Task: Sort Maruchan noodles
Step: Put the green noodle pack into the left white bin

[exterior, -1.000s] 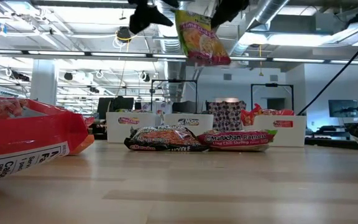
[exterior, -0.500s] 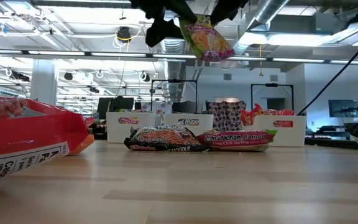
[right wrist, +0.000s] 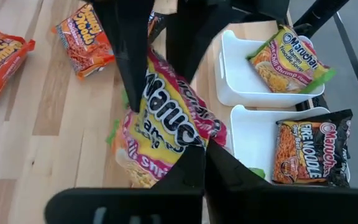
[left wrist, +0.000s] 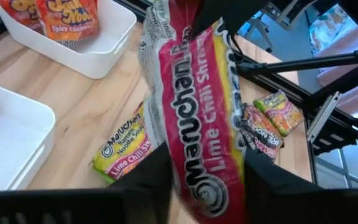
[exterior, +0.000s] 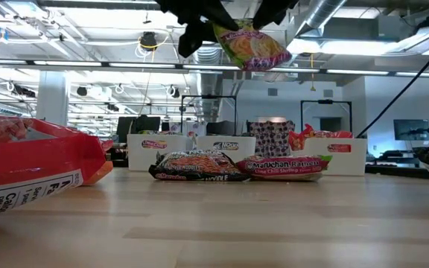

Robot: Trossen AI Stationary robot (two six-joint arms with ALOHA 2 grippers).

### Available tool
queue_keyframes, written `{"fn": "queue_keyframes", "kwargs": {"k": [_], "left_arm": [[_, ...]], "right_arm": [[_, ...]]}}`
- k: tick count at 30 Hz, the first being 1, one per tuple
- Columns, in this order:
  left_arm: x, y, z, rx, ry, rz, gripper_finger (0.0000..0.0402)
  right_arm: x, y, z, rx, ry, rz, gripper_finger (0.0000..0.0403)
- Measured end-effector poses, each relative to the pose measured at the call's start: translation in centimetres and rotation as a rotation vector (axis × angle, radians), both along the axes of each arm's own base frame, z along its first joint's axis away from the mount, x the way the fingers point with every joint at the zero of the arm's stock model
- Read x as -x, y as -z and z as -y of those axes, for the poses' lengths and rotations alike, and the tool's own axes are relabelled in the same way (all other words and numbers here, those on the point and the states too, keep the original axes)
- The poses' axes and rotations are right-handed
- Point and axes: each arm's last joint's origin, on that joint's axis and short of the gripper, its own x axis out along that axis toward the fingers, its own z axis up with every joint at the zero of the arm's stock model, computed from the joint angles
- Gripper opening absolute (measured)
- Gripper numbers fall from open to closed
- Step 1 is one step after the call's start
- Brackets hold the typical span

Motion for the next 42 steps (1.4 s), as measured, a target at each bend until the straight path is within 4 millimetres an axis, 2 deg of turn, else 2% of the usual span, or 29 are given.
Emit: {"fn": "queue_keyframes", "kwargs": {"k": [8, 14, 19, 26, 35, 42], "left_arm": [[0.3, 0.4, 0.0, -0.046, 0.029, -0.055, 0.0069], [1.1, 1.6, 0.0, -0.095, 0.015, -0.205, 0.0067], [2.0, 2.3, -0.8, -0.138, -0.011, -0.324, 0.0067], [4.2, 2.9, -3.7, -0.188, -0.059, -0.482, 0.0067], [8.0, 1.5, -8.8, -0.307, -0.127, -0.521, 0.0068], [11.0, 1.5, -13.0, -0.383, -0.17, -0.585, 0.0068]], "right_arm": [[0.0, 0.0, 0.0, 0.006, -0.006, 0.001, 0.0077], [0.0, -0.1, 0.4, 0.085, 0.059, -0.009, 0.0128], [0.1, -0.1, 0.7, 0.1, 0.063, -0.014, 0.0154], [0.2, -0.1, 1.1, 0.101, 0.076, -0.008, 0.016], [0.2, -0.3, 2.0, 0.105, 0.106, 0.01, 0.0157], [0.4, -0.3, 3.1, 0.106, 0.143, 0.02, 0.0157]]}}
